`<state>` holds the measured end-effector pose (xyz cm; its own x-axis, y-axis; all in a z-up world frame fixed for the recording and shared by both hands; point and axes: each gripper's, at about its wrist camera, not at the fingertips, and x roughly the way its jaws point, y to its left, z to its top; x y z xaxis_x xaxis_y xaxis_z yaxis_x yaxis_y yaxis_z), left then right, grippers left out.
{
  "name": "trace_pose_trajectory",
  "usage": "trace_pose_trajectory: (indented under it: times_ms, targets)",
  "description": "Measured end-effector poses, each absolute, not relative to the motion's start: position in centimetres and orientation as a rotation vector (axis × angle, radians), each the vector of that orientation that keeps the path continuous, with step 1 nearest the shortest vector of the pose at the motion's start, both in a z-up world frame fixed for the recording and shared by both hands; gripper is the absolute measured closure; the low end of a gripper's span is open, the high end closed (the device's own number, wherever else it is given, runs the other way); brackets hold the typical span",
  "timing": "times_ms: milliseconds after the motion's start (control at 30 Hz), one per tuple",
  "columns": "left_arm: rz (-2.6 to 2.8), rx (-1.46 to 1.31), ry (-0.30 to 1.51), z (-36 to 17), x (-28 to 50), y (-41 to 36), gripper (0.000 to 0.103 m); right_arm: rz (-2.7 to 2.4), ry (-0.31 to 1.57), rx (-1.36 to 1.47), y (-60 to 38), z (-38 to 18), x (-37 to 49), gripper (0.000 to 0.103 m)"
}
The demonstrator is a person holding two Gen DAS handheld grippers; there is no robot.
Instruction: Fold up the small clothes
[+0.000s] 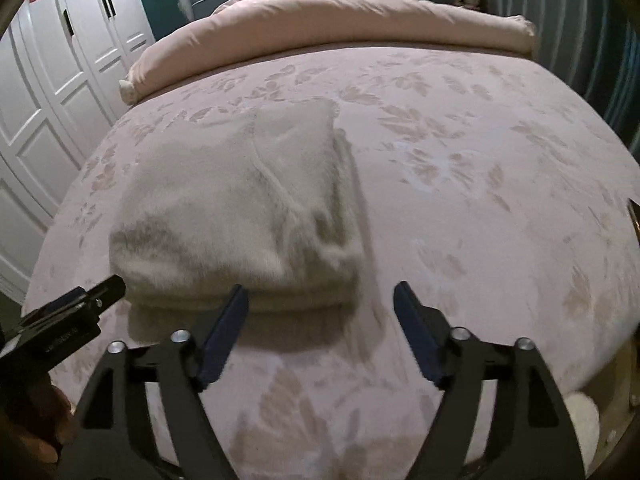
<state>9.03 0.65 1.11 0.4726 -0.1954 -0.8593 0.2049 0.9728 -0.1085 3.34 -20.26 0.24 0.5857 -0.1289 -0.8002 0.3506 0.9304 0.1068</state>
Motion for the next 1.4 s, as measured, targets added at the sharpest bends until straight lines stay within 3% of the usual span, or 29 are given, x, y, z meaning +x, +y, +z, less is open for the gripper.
trace_pose_trajectory:
  times_ms: [433, 700, 800, 1400]
  targets:
    - [-0.164, 0.123, 1.115, -4.4, 3.1, 0.8, 0.022, -0.343, 1.000, 0.227, -18.1, -5.9, -1.1, 0.019]
    - [-0.151, 0.127, 1.025, -5.5, 1.8, 1.1, 0.010, -0.342, 0.947, 0.169, -17.0, -7.5, -2.0, 0.005]
    - [-0.145, 0.132, 0.984, -5.7, 1.3, 1.1, 0.005, -0.345, 0.911, 0.151, -16.7, -7.8, -2.3, 0.005]
    - [-0.166, 0.091, 0.852, -6.3, -0.4, 1.7, 0.005, -0.351, 0.818, 0.153, -16.5, -8.2, -3.1, 0.005]
